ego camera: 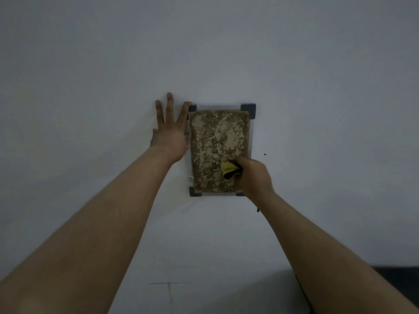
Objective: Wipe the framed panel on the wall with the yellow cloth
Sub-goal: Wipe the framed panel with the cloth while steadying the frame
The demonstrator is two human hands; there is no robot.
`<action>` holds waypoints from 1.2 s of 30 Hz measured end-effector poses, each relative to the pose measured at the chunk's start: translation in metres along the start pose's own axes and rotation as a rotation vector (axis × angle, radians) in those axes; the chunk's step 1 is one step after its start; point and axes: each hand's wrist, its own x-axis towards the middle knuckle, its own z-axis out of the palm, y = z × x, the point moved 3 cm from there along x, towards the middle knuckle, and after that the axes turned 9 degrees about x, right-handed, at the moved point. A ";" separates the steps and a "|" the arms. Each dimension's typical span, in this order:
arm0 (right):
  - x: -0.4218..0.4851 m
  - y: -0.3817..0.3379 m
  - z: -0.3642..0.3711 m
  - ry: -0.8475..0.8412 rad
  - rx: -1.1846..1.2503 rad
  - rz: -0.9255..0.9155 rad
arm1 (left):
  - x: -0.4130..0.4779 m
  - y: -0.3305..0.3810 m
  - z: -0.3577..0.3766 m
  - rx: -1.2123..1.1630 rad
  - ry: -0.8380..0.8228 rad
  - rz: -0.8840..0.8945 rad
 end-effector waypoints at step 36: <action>0.026 -0.048 0.030 0.013 0.075 -0.092 | 0.000 0.003 0.001 0.033 0.008 -0.046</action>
